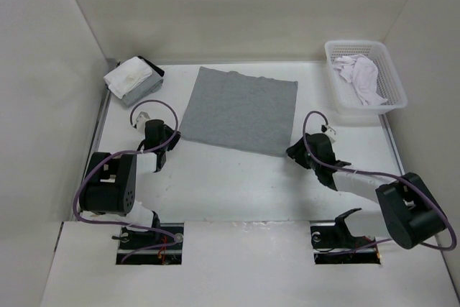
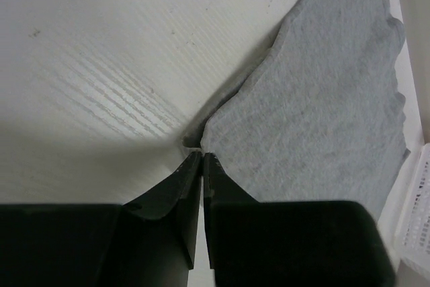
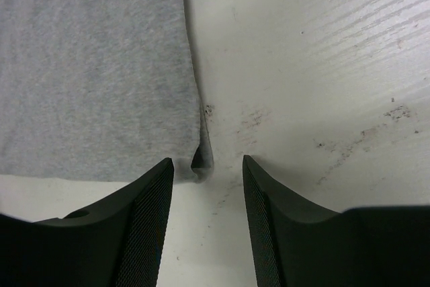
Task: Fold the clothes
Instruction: Fold the tank top
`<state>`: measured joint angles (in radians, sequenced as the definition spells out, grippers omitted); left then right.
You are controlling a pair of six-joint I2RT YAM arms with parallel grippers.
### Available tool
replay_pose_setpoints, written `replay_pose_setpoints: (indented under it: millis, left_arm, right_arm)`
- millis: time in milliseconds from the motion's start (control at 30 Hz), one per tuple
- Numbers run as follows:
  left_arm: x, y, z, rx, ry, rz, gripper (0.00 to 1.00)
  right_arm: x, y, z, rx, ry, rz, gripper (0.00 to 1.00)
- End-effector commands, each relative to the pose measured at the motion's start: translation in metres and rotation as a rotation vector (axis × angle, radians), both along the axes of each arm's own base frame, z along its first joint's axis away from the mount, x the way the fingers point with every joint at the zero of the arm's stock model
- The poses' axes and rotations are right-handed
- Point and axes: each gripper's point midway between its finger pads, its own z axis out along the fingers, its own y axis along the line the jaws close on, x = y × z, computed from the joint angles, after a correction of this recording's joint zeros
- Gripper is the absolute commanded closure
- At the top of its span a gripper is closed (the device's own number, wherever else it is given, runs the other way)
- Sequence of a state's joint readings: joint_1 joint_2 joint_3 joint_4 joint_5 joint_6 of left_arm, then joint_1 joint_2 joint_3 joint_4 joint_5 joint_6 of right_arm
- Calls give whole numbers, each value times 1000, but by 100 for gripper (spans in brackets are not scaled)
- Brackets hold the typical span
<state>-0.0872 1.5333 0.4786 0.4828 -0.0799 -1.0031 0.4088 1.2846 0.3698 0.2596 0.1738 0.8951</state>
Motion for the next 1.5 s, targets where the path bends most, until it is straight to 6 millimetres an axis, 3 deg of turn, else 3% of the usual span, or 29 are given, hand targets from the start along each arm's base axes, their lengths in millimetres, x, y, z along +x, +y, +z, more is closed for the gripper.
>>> replay_pose_setpoints:
  millis: [0, 133, 467, 600, 700, 800, 933, 1133, 1467]
  left_arm:
    - [1, 4, 11, 5, -46, 16, 96]
    - [0, 5, 8, 6, -40, 17, 97]
    - [1, 5, 15, 8, -65, 22, 99]
    - [-2, 7, 16, 14, -64, 26, 96]
    - [-7, 14, 16, 22, -65, 47, 79]
    - [-12, 19, 15, 44, -55, 60, 64]
    - [-12, 15, 11, 50, -34, 46, 60]
    - [-4, 6, 2, 39, -8, 22, 62]
    - [3, 1, -5, 28, 5, 27, 82]
  right_arm:
    - [10, 14, 12, 86, -44, 0, 51]
    - [10, 26, 7, 127, -21, 40, 55]
    - [13, 29, 7, 151, -18, 25, 81]
    - [11, 25, 17, 140, -40, 18, 74]
    - [6, 17, 19, 113, -51, 9, 58]
    - [1, 12, 19, 96, -53, 6, 56]
    - [-1, 12, 16, 84, -43, 17, 57]
    - [-1, 17, 10, 85, -27, 32, 59]
    - [4, 30, 3, 104, 10, 76, 66]
